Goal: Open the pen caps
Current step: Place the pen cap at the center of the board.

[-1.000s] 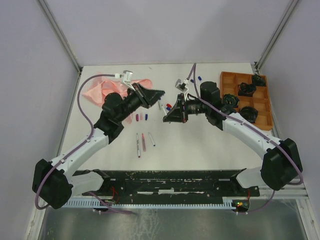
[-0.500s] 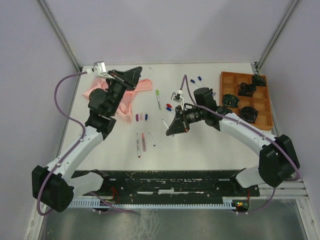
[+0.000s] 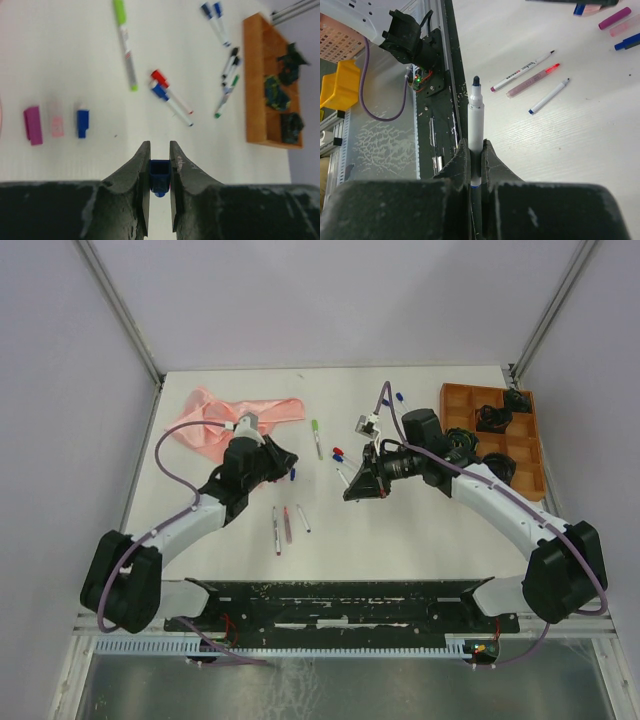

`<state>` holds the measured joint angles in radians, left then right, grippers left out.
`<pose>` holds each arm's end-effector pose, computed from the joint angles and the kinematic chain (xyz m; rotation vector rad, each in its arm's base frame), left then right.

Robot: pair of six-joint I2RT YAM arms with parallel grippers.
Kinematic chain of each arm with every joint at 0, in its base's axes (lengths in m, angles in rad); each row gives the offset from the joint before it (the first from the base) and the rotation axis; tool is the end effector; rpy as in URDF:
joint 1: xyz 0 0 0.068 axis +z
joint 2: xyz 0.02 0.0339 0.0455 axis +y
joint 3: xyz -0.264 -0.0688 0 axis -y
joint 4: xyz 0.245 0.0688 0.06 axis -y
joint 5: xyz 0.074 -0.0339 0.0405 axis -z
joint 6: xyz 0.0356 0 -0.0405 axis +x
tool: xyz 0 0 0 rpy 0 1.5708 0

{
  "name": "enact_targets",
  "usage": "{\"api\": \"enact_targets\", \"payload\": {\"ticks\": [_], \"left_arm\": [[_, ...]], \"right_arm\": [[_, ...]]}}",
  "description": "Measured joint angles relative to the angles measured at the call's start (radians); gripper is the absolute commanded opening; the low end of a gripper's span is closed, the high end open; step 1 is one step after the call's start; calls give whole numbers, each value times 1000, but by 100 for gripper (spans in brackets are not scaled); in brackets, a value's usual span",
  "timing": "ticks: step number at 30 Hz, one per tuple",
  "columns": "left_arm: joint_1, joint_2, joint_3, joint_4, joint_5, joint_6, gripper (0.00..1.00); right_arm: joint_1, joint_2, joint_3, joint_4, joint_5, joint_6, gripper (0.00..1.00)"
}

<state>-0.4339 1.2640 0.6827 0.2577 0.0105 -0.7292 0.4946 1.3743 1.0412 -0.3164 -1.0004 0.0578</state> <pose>0.2556 -0.1188 0.2459 -0.2833 1.9552 -0.7893 0.2444 0.1659 0.2926 -1.0261 1.9553 1.4091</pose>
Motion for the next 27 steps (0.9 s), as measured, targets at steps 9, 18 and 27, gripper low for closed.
{"api": "enact_targets", "payload": {"ticks": [9,18,27], "left_arm": [[-80,289,188,-319,-134,-5,3],[-151,517,463,-512,-282,27,3],[-151,650,599,-622,-334,84,9]], "right_arm": [[-19,0,0,-14,11,-15,0],[-21,0,0,-14,11,-19,0],[-22,0,0,-14,11,-19,0]]}}
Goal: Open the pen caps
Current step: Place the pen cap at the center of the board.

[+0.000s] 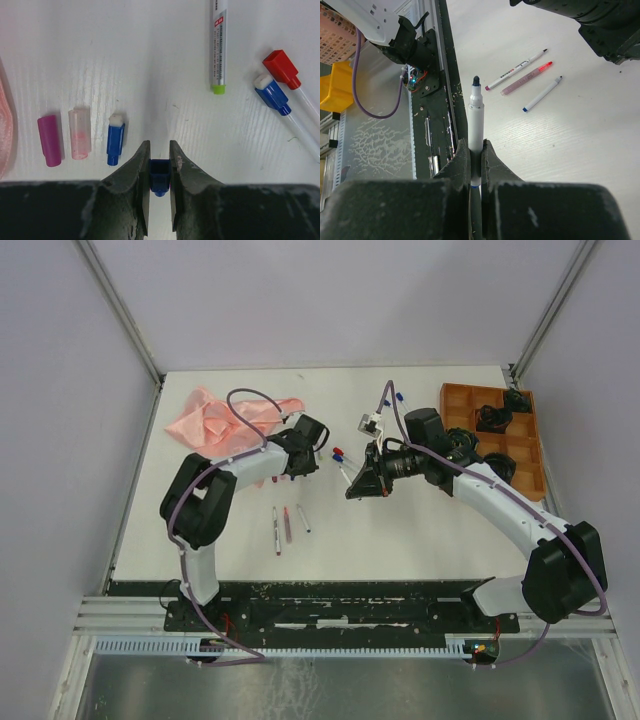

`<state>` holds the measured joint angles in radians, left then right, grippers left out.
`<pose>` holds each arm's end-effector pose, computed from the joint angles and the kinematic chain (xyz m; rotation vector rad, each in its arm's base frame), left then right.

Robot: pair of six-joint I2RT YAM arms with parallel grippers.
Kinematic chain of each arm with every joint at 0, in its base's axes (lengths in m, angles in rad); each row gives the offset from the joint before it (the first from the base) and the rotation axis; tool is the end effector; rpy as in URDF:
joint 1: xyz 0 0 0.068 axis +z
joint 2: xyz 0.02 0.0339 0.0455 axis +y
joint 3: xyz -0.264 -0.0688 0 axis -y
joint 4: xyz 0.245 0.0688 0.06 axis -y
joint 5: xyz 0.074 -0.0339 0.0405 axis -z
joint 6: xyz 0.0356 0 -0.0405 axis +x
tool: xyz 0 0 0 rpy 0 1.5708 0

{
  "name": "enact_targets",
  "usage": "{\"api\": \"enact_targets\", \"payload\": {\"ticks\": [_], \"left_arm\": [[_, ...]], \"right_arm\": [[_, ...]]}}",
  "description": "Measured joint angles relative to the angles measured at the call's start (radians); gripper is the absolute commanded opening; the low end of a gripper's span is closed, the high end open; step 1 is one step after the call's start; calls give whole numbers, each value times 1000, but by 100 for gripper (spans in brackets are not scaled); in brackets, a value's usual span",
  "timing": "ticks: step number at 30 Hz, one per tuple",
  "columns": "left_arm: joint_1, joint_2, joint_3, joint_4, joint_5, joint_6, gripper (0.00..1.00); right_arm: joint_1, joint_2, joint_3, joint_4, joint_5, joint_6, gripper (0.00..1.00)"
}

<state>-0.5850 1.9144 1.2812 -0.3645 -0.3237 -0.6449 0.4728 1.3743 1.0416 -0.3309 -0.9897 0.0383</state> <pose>0.3400 -0.2116 0.1749 -0.1945 2.4872 -0.0913 0.2476 0.1601 0.2915 -1.0096 1.9656 1.3791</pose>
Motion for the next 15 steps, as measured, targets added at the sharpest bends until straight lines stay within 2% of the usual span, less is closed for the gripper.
{"api": "enact_targets", "payload": {"ticks": [6,7,13,15], "left_arm": [[0,21,16,-30,-25,8,12],[0,41,32,-39,-39,18,18],[0,70,45,-54,-45,19,19],[0,73,51,-54,-46,19,26]], "right_arm": [[-1,0,0,0,0,0,0],[-3,0,0,0,0,0,0],[-3,0,0,0,0,0,0],[-4,0,0,0,0,0,0]]}}
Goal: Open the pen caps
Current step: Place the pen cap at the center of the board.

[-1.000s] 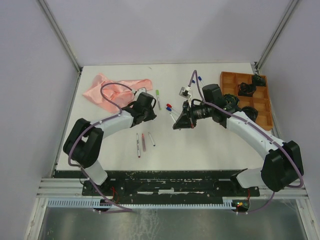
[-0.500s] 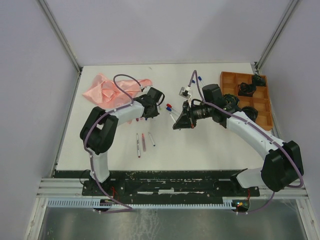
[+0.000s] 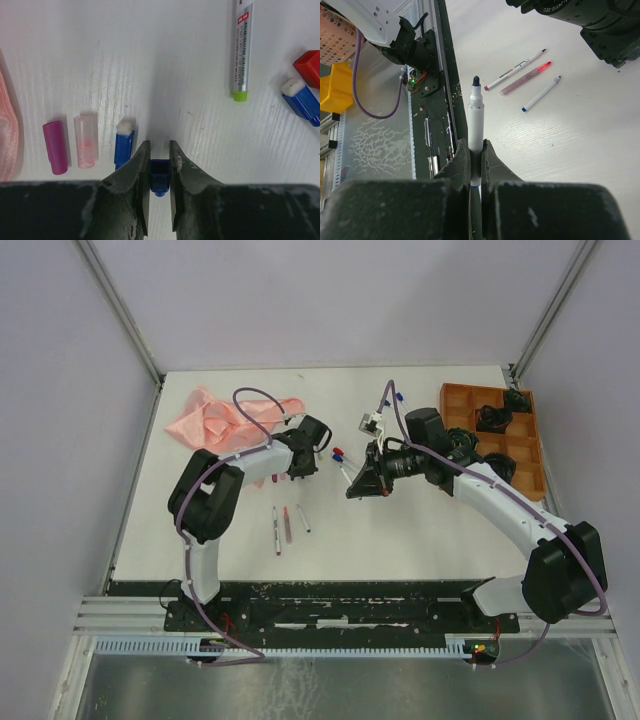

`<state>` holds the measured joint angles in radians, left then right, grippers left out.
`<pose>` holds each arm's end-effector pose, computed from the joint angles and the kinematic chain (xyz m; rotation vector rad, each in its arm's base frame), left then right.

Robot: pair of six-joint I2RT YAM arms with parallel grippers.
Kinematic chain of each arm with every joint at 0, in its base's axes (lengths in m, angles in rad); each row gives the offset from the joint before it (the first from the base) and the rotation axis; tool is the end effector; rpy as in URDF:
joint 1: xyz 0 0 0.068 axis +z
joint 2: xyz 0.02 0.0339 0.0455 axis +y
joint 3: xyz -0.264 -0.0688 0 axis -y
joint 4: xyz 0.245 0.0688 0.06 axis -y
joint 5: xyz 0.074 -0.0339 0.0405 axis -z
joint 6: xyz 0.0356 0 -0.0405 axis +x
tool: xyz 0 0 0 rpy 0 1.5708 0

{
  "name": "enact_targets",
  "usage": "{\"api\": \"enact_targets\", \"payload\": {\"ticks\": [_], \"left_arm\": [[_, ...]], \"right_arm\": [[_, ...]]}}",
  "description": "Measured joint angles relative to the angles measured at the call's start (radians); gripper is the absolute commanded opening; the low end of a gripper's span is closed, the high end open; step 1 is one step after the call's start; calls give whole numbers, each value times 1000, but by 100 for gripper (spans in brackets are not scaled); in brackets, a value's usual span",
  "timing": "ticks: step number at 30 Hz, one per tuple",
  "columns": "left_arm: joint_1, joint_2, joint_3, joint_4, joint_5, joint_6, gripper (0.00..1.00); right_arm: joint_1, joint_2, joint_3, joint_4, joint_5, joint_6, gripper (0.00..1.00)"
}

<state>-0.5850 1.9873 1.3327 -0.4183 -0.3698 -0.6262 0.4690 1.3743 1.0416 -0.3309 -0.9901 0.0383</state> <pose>0.3480 -0.2151 0.1592 -0.1723 2.5251 0.0229 0.2482 0.1591 0.2915 -1.0056 1.9664 1.3775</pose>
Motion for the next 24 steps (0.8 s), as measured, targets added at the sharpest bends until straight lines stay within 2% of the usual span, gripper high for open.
{"api": "enact_targets", "payload": {"ticks": [24], "left_arm": [[0,3,37,-24,-6,0,32]], "right_arm": [[-1,0,0,0,-4,1,0]]}}
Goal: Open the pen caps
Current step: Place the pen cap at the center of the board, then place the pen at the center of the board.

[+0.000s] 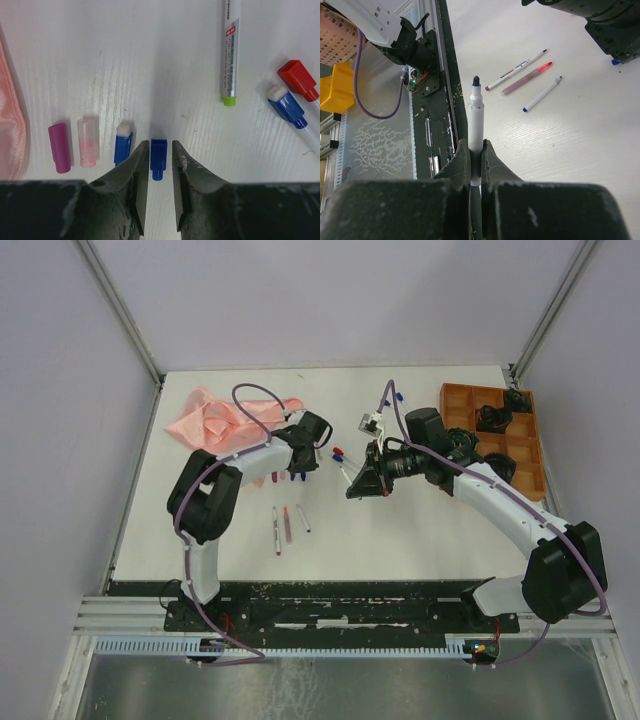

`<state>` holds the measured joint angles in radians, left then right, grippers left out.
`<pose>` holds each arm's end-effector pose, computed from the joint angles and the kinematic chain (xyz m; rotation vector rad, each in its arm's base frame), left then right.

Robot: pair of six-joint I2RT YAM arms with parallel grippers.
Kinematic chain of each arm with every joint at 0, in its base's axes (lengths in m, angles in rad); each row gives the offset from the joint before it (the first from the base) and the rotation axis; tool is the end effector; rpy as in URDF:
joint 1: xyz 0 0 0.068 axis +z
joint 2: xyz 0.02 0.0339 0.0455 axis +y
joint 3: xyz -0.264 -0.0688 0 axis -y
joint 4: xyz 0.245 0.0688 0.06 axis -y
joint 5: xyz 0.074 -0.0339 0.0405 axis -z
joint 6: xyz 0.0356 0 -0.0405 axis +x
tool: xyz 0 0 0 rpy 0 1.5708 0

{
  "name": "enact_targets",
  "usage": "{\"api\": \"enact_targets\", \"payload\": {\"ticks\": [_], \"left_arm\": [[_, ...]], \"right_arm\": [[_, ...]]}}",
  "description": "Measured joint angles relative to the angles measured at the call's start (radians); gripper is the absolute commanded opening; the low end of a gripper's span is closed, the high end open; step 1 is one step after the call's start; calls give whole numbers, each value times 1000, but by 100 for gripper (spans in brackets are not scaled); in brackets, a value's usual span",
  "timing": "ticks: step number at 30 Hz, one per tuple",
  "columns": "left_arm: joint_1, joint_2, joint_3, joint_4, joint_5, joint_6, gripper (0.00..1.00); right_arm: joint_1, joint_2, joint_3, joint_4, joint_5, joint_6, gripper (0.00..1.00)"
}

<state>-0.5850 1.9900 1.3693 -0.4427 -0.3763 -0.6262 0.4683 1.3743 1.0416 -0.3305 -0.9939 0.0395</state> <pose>0.3521 -0.2175 0.1673 -0.1761 2.5138 0.0225 0.2482 0.1590 0.2916 -1.0057 1.9652 1.3818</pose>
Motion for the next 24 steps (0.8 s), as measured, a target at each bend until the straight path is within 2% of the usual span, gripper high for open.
{"api": "enact_targets", "payload": {"ticks": [4,10,17,21,24], "left_arm": [[0,-58,-12,0,1,0,32],[0,-286,-129,70,18,0,32],[0,-626,-437,256,34,1,32],[0,-801,-623,344,35,16,40],[0,-929,-740,384,36,23,41]], "right_arm": [[0,0,0,13,-1,14,0],[1,0,-1,37,-1,28,0],[22,17,-13,65,4,42,0],[49,42,-28,85,18,50,0],[74,72,-44,115,50,71,0]]}}
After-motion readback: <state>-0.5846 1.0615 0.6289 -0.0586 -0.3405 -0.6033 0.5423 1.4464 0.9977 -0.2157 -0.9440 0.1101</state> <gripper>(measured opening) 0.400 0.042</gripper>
